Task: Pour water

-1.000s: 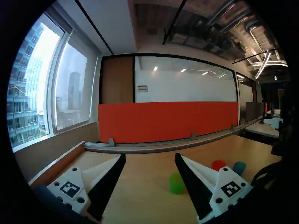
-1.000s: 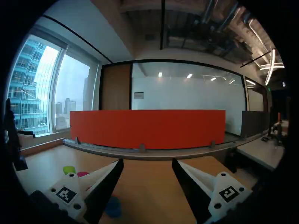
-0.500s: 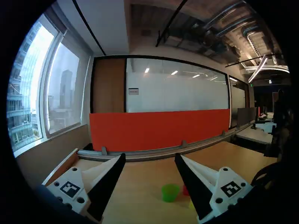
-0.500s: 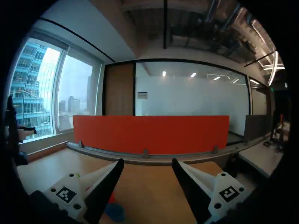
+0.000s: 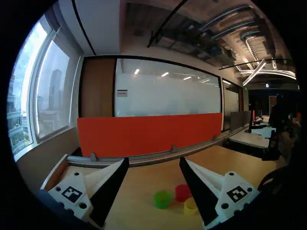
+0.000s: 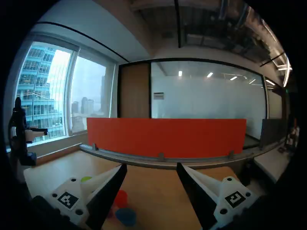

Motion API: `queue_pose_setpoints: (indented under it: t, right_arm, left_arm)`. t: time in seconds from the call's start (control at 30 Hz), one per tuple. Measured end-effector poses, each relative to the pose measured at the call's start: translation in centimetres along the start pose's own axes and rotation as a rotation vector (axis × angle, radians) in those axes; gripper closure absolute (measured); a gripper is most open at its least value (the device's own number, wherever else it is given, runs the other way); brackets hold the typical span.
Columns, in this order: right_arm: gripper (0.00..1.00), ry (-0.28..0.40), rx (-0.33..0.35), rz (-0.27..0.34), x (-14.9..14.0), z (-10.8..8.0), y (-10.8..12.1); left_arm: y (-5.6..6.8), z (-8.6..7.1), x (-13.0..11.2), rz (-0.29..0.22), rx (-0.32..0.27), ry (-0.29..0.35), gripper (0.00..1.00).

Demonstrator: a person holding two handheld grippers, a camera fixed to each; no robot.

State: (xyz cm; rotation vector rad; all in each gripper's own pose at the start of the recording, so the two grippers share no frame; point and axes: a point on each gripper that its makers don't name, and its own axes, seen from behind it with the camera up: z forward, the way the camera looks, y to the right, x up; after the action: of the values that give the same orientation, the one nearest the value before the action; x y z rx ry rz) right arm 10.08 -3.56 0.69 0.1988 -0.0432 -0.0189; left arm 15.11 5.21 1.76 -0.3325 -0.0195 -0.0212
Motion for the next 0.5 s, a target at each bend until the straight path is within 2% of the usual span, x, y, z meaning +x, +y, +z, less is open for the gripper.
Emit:
queue_pose_setpoints:
  t: [0.17, 0.37, 0.5]
  right_arm:
    - [0.00, -0.005, 0.095, -0.028, -0.1, 0.1, -2.1]
    - [0.00, -0.004, 0.220, -0.041, -0.1, 0.0, -4.7]
    - [0.00, -0.014, 0.268, -0.042, -0.3, 0.0, -5.6]
  left_arm:
    - [1.2, 0.7, -0.6, 0.011, -0.077, -0.022, 0.02]
    - [1.3, 1.3, -1.1, 0.008, -0.114, -0.032, 0.03]
    - [1.5, 1.5, -1.5, 0.019, -0.133, -0.035, 0.02]
